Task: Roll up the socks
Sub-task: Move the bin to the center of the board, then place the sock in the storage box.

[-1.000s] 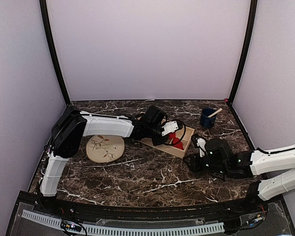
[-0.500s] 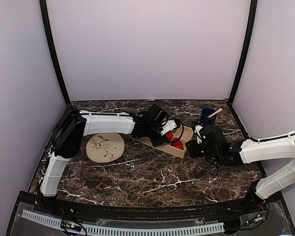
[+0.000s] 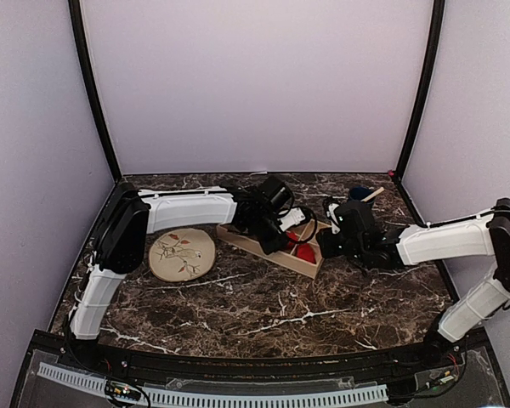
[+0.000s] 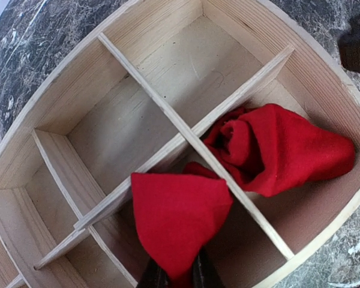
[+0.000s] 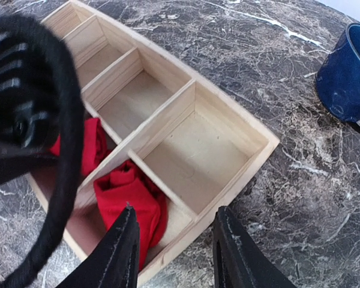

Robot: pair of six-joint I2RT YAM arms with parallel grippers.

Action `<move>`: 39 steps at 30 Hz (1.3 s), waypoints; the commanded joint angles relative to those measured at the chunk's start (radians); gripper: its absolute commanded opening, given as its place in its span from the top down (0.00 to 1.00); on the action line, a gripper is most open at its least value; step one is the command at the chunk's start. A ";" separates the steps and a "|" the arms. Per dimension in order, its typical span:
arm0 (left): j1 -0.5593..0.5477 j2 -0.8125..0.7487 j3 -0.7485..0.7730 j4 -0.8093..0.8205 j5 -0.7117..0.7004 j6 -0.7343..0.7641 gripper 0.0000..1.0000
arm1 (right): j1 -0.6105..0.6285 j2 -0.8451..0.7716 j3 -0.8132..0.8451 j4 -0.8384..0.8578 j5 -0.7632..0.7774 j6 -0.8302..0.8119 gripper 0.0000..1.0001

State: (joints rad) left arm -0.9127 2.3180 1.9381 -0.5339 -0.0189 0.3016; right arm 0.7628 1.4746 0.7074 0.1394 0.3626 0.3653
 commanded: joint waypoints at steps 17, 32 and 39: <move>0.002 -0.007 0.039 -0.396 0.188 -0.071 0.95 | -0.025 -0.027 0.044 -0.030 -0.055 0.002 0.60; 0.008 0.010 0.148 -0.486 0.277 -0.151 0.84 | 0.015 -0.096 0.012 -0.062 -0.087 0.027 0.57; 0.008 0.038 0.151 -0.511 0.281 -0.154 0.81 | 0.027 -0.115 0.004 -0.070 -0.077 0.032 0.57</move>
State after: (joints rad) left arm -0.9058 2.3363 2.0754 -0.9611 0.2329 0.1608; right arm 0.7792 1.3899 0.7231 0.0635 0.2810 0.3836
